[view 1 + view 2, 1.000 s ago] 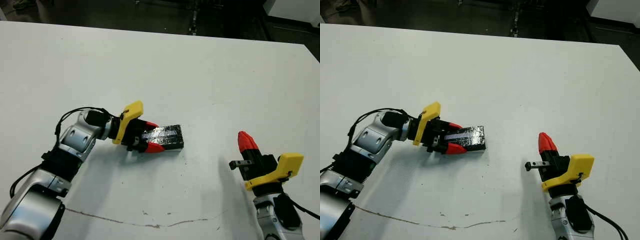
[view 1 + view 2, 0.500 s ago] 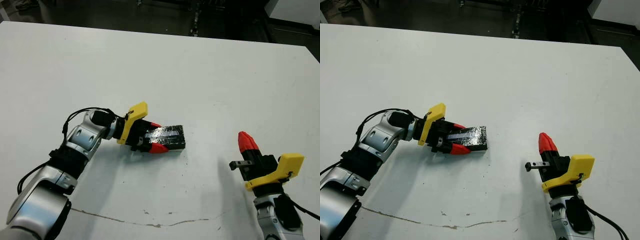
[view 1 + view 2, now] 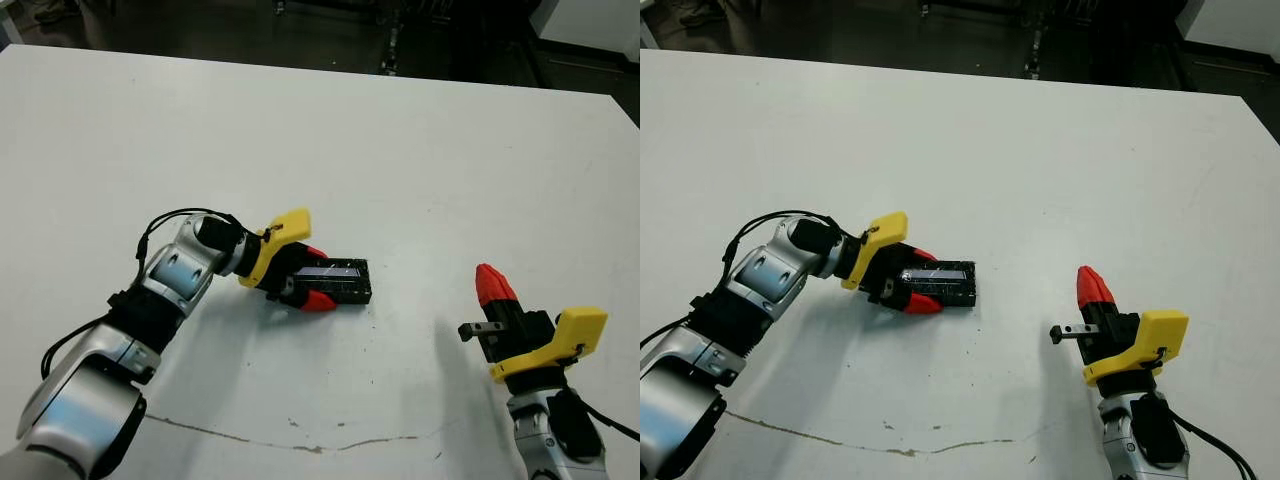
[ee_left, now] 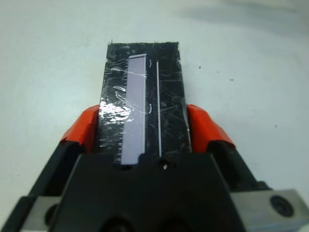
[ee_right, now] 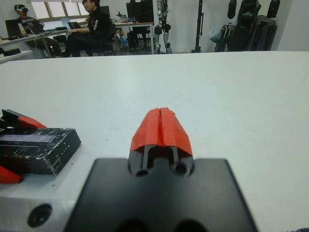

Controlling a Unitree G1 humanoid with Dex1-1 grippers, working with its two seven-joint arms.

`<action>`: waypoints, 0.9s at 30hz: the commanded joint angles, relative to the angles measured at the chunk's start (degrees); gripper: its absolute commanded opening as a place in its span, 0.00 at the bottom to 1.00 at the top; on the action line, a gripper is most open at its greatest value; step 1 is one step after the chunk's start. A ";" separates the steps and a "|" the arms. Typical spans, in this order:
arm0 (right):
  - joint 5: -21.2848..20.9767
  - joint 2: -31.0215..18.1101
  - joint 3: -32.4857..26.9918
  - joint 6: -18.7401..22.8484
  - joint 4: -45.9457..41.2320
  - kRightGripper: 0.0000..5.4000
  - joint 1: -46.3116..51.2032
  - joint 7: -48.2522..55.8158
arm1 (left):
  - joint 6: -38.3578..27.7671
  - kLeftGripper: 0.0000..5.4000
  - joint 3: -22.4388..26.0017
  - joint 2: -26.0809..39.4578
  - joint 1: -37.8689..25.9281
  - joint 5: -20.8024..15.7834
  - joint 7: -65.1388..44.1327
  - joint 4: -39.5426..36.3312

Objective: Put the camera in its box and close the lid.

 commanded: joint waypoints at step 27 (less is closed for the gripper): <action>0.04 -0.60 -0.21 0.07 0.38 0.00 0.29 0.12 | 0.22 1.00 1.41 6.20 9.99 -1.66 -0.65 -4.23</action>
